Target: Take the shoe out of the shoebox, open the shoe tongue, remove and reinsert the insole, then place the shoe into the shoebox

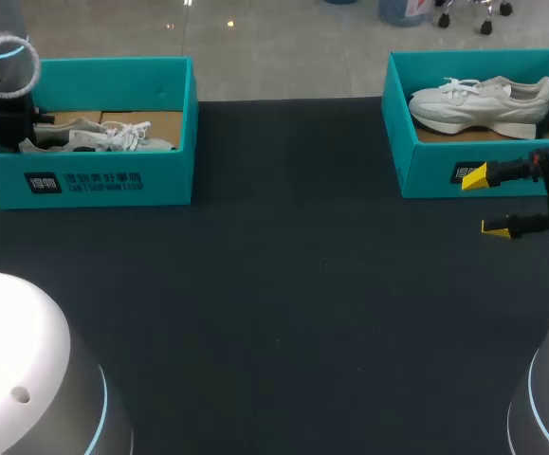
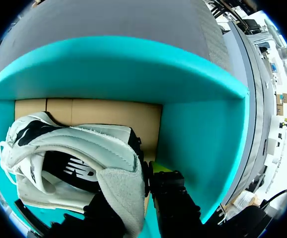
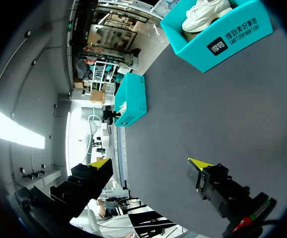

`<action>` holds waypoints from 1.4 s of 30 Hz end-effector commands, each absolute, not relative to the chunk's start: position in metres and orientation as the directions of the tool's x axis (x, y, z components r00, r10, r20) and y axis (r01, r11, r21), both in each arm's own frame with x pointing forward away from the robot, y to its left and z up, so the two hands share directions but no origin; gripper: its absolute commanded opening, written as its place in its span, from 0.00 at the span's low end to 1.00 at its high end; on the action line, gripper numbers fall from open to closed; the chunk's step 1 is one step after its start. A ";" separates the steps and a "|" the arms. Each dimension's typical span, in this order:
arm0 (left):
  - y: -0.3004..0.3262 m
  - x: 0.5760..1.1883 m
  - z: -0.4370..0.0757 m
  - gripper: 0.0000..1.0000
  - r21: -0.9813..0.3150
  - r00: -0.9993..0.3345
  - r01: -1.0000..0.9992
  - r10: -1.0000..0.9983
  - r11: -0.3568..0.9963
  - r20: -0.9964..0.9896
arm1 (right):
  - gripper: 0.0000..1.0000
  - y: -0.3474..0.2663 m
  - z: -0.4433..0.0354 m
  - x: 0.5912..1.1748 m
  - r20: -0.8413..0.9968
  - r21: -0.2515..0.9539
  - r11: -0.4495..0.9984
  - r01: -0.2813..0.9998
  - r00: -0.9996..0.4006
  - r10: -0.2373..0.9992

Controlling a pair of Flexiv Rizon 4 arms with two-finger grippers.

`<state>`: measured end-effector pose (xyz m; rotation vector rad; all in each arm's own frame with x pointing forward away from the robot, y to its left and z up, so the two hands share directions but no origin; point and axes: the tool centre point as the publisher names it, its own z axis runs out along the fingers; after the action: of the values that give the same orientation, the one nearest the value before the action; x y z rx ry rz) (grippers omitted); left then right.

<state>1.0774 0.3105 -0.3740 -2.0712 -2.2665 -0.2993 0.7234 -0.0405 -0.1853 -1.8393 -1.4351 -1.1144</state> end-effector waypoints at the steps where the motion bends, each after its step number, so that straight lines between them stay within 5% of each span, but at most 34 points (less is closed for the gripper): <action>1: 0.310 1.084 -0.373 0.48 0.096 -0.093 0.992 0.982 0.078 0.166 | 1.00 -0.040 -0.185 0.723 0.858 0.066 -0.280 0.958 0.089 0.505; 6: 0.307 1.083 -0.368 1.00 0.098 -0.090 0.992 0.982 0.075 0.163 | 1.00 -0.040 -0.185 0.723 0.858 0.066 -0.280 0.958 0.089 0.505; 23: 0.288 1.077 -0.277 1.00 0.177 -0.165 0.972 0.986 0.156 0.037 | 1.00 -0.040 -0.185 0.723 0.858 0.066 -0.280 0.958 0.089 0.505; 34: 0.291 1.082 -0.231 1.00 0.130 -0.351 0.926 0.935 0.354 -0.040 | 1.00 -0.040 -0.185 0.723 0.858 0.066 -0.280 0.958 0.089 0.505; 42: 0.291 1.081 -0.224 1.00 0.114 -0.362 0.924 0.931 0.364 -0.041 | 1.00 -0.050 -0.173 0.741 0.841 0.115 -0.259 0.959 0.044 0.539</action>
<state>1.0784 0.2912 -0.2236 -1.8265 -2.6796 -0.1182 0.7306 -0.0458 -0.1823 -1.8427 -1.4698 -1.1477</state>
